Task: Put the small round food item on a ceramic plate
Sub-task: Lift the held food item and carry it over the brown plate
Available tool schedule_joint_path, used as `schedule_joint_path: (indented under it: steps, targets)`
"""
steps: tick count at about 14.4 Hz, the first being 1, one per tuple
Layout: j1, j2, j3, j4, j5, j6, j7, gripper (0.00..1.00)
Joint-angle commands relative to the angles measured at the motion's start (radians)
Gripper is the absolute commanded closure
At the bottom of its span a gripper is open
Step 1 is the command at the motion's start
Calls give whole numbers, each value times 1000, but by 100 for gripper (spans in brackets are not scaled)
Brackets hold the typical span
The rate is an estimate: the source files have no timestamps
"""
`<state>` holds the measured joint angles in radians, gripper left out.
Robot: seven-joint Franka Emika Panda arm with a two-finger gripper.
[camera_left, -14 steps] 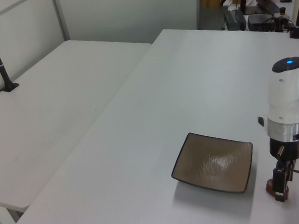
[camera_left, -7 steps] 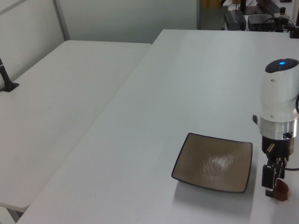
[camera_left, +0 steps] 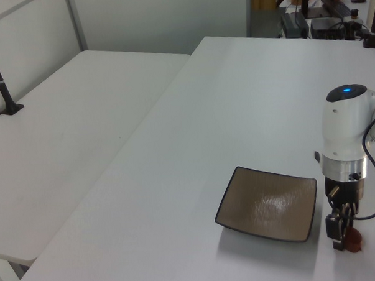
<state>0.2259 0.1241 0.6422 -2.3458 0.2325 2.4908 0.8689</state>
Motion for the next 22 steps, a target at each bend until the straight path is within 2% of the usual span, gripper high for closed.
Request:
schedule_joint_path:
  steps: [1,5,9,14,17,20,22]
  targets:
    - [15,2,-29,-7,-9,27,7,78]
    - [16,-15,-30,0,-10,-12,4,78]
    - [30,-55,-29,22,-58,-137,-42,77]
    - [18,-81,-29,126,-58,-380,-174,76]
    - [-26,-90,-32,184,-56,-397,-185,76]
    - [-40,-60,-117,262,-56,-302,-177,76]
    - [-39,4,-170,333,-58,-277,-176,75]
